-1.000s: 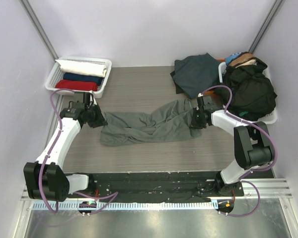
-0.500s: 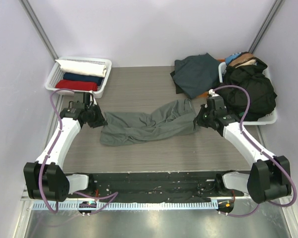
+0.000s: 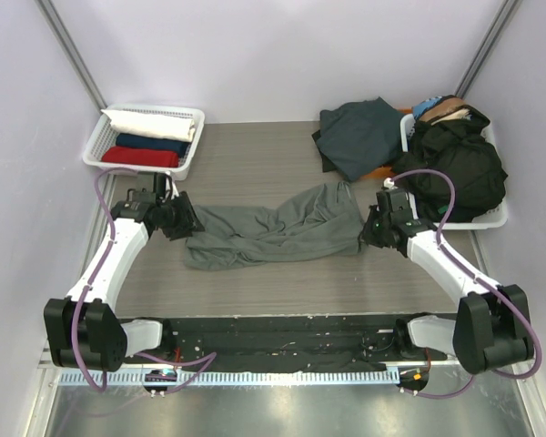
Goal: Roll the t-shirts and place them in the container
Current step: Flatten out the T-shirt at the center of the board.
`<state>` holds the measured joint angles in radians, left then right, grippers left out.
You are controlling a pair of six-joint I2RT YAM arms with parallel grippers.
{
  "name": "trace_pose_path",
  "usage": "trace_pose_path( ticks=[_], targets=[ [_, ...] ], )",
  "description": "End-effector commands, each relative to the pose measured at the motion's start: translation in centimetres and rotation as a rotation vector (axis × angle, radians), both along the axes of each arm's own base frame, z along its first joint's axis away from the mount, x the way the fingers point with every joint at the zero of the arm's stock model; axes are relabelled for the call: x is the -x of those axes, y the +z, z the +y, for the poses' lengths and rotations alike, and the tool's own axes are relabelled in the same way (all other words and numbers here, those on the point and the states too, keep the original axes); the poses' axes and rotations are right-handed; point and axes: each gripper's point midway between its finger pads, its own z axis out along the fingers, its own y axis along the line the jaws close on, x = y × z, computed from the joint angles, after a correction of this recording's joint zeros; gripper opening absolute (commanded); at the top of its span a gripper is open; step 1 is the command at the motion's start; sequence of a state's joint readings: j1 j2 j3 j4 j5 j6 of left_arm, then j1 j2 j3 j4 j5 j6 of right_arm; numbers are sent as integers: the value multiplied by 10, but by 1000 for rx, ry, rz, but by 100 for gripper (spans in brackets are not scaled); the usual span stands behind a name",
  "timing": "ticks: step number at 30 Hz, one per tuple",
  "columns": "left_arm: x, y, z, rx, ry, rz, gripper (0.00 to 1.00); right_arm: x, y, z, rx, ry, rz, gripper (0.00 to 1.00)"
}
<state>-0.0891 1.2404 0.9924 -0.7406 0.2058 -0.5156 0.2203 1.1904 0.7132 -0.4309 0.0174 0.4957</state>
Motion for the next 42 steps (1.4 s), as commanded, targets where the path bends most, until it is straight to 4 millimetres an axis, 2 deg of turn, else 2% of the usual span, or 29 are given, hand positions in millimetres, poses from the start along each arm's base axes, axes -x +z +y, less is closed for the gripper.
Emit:
trace_pose_path(
  ticks=[1, 4, 8, 15, 18, 27, 35, 42],
  targets=[
    [15, 4, -5, 43, -22, -14, 45, -36, 17, 5, -14, -25, -70, 1],
    [25, 1, 0, 19, 0, -21, 44, -50, 19, 7, -13, -25, -71, 1],
    [27, -7, 13, -36, 43, -24, 40, -59, 20, 10, -28, -21, -77, 1],
    [7, 2, 38, -179, 85, -77, 41, -63, 22, 15, -62, 1, -96, 1],
    [4, -5, 46, -230, 80, -54, 38, -64, 22, 14, -67, 10, -99, 1],
    [-3, -22, 26, -154, -11, -2, 38, -62, 21, 17, -104, 29, -104, 1],
    [-11, -26, 31, -188, -4, 20, 36, -60, 21, 20, -127, 42, -108, 1],
    [-9, -37, 24, -152, -23, 71, 36, -59, 19, 22, -145, 49, -105, 1]
  ],
)
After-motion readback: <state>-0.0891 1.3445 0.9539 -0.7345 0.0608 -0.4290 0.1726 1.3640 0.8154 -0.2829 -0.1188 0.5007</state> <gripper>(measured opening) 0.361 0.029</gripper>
